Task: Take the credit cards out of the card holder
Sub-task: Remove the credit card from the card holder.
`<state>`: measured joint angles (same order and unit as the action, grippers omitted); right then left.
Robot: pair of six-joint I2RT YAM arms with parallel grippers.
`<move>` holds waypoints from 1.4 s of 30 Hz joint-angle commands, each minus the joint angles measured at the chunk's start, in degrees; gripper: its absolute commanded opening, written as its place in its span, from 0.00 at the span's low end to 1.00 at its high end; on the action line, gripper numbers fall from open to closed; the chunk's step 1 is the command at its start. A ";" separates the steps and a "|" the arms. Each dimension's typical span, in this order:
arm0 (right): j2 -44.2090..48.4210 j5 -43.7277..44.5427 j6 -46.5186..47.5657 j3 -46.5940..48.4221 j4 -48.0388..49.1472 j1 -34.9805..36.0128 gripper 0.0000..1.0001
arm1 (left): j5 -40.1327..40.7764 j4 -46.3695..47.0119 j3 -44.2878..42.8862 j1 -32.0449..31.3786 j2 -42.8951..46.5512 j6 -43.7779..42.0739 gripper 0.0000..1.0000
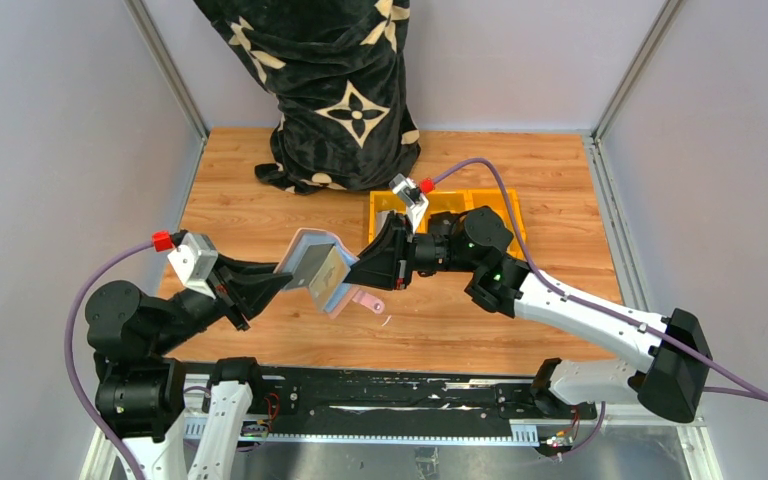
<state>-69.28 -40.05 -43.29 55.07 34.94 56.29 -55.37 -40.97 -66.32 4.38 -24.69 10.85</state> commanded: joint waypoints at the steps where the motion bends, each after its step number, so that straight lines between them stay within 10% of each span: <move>1: 1.42 -0.02 1.63 1.19 0.78 0.77 0.12 | 4.37 -0.27 -1.02 -0.08 0.69 -1.90 0.00; 4: 2.77 -0.58 2.03 1.06 1.29 0.77 0.01 | 6.90 -0.87 -0.74 -0.08 0.74 -1.66 0.01; 12: 5.19 -2.29 2.88 0.16 2.28 0.75 0.00 | 2.40 -0.21 0.11 -0.08 0.30 2.51 0.46; 18: 5.04 -4.82 0.86 0.03 5.93 0.75 0.00 | -6.33 4.70 3.24 -0.08 -0.43 11.40 0.61; 30: 2.91 -11.71 -3.12 1.02 11.99 0.75 0.00 | -14.84 24.95 9.00 -0.08 -0.59 33.23 0.56; 39: 2.07 -11.90 -2.39 2.24 10.41 0.75 0.00 | -15.72 27.45 9.75 -0.12 0.07 36.19 0.19; 42: 2.33 -11.13 -0.25 2.15 6.80 0.46 0.23 | -15.71 26.98 9.20 -0.08 0.00 35.45 0.11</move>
<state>-67.09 -51.09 -45.56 55.20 42.44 56.47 -69.97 -15.51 -56.64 4.32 -24.95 45.04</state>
